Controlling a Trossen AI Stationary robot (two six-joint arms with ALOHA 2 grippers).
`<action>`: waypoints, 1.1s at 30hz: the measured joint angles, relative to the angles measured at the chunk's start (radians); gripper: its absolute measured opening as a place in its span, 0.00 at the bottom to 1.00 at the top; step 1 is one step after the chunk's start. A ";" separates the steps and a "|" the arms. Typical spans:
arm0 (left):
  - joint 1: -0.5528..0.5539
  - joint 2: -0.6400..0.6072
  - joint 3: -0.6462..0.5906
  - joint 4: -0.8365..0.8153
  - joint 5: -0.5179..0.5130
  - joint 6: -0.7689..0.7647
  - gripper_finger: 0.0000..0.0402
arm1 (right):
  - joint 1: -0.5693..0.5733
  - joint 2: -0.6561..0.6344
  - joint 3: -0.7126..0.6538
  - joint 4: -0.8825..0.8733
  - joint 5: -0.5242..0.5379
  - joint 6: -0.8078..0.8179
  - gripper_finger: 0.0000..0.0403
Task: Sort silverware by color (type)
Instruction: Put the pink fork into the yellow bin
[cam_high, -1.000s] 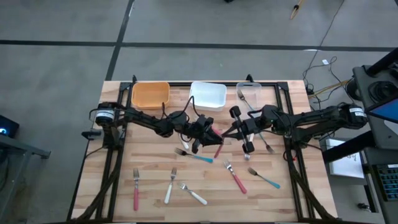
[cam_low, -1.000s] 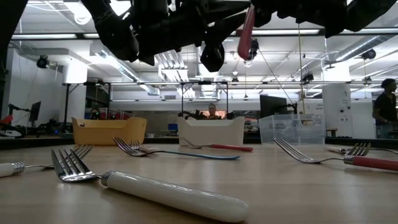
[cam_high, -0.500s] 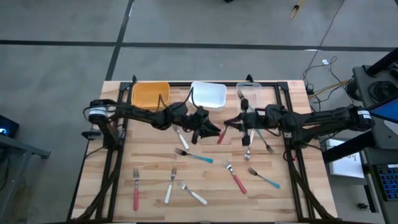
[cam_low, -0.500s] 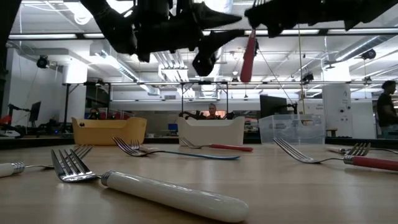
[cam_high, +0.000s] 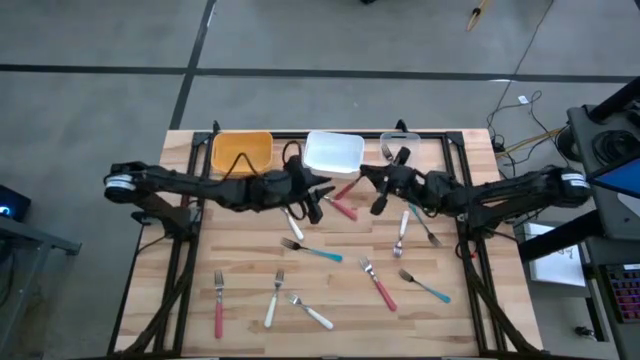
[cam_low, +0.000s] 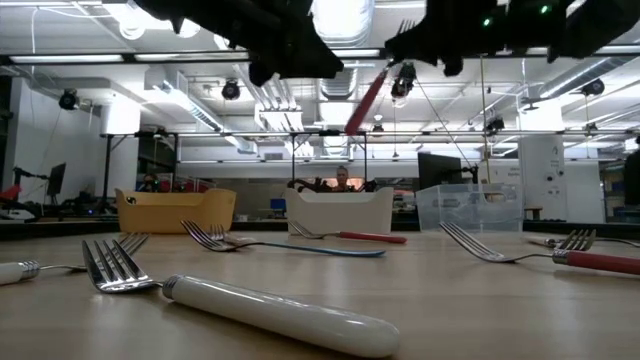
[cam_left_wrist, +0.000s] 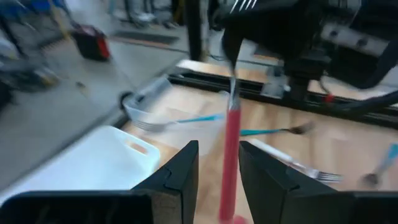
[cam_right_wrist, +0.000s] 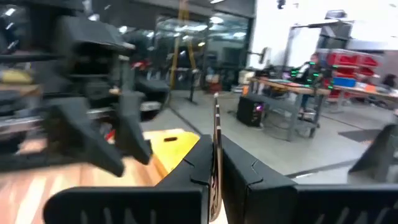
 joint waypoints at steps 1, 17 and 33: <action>-0.012 0.000 0.000 0.003 -0.031 0.017 0.24 | 0.000 0.033 -0.008 0.054 0.026 0.005 0.02; -0.047 0.120 0.000 0.113 -0.271 0.124 0.42 | 0.000 0.315 0.069 0.290 0.108 0.088 0.02; -0.047 0.204 0.000 0.155 -0.314 0.105 0.38 | 0.000 0.311 0.069 0.292 0.108 0.231 0.02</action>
